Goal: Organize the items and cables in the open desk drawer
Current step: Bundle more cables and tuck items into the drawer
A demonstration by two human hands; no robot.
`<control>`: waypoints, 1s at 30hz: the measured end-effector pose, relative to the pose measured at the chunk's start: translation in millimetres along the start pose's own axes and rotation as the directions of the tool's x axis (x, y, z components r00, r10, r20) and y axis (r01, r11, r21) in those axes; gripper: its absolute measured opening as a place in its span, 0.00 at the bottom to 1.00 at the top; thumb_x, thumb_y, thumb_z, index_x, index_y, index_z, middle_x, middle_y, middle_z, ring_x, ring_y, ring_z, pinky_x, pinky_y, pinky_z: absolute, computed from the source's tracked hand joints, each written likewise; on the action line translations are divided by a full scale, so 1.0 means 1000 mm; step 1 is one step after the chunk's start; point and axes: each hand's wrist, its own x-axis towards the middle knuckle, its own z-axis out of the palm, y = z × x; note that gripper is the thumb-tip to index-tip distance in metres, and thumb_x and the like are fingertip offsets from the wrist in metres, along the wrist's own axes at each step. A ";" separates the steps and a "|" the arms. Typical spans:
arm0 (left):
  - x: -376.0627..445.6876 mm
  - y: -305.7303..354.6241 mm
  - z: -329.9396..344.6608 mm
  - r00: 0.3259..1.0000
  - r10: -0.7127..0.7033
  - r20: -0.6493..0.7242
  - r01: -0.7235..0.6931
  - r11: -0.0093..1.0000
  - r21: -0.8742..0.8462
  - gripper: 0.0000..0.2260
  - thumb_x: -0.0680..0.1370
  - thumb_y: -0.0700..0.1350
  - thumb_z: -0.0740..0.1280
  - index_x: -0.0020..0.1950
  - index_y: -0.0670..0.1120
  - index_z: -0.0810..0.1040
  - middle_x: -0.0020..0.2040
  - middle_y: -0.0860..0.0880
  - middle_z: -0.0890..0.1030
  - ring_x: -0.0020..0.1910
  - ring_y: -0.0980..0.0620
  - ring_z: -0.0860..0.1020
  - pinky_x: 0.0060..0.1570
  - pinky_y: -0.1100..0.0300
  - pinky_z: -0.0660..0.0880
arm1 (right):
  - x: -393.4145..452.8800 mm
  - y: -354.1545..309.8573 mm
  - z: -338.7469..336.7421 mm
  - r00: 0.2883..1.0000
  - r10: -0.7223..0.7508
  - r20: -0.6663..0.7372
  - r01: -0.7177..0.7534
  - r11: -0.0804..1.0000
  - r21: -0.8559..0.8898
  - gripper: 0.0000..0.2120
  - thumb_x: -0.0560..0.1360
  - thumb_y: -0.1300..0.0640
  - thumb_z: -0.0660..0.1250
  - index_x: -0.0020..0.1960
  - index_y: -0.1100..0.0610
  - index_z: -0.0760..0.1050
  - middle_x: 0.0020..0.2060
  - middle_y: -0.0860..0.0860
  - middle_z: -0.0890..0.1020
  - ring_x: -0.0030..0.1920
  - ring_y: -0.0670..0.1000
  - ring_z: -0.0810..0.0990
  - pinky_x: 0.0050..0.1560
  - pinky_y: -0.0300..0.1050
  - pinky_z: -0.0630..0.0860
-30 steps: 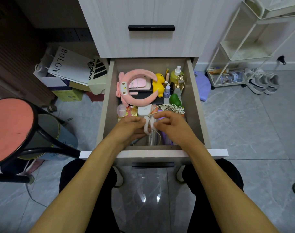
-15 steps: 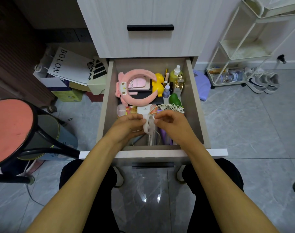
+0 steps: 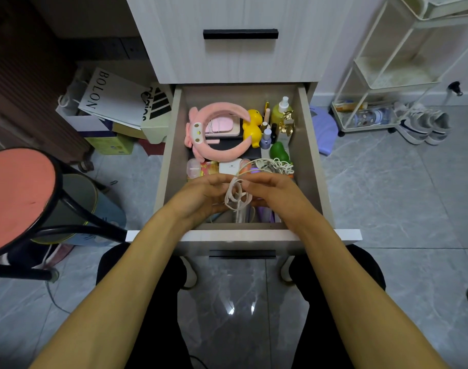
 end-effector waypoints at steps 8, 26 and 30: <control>0.003 0.001 0.000 1.000 -0.019 -0.012 0.019 1.000 -0.004 0.10 0.80 0.34 0.61 0.58 0.41 0.78 0.48 0.42 0.83 0.48 0.45 0.82 0.53 0.50 0.79 | -0.001 -0.001 -0.001 1.000 0.020 -0.006 -0.020 0.999 0.034 0.05 0.75 0.57 0.71 0.49 0.54 0.84 0.46 0.53 0.86 0.52 0.57 0.83 0.55 0.51 0.81; 0.003 -0.002 0.005 0.993 0.026 -0.112 -0.002 0.979 0.202 0.07 0.74 0.38 0.73 0.50 0.43 0.77 0.52 0.37 0.83 0.53 0.40 0.82 0.57 0.48 0.79 | 0.000 -0.003 0.001 0.994 0.003 -0.110 0.001 0.999 0.037 0.04 0.73 0.66 0.71 0.48 0.61 0.81 0.45 0.59 0.85 0.44 0.54 0.83 0.54 0.49 0.80; 0.004 -0.004 0.006 0.981 0.082 -0.178 -0.016 0.938 0.347 0.09 0.73 0.36 0.74 0.50 0.39 0.78 0.47 0.40 0.85 0.47 0.44 0.84 0.46 0.56 0.82 | -0.001 0.000 0.001 0.988 0.047 -0.146 -0.043 0.999 0.029 0.08 0.73 0.64 0.72 0.52 0.62 0.81 0.46 0.57 0.85 0.44 0.51 0.83 0.50 0.43 0.80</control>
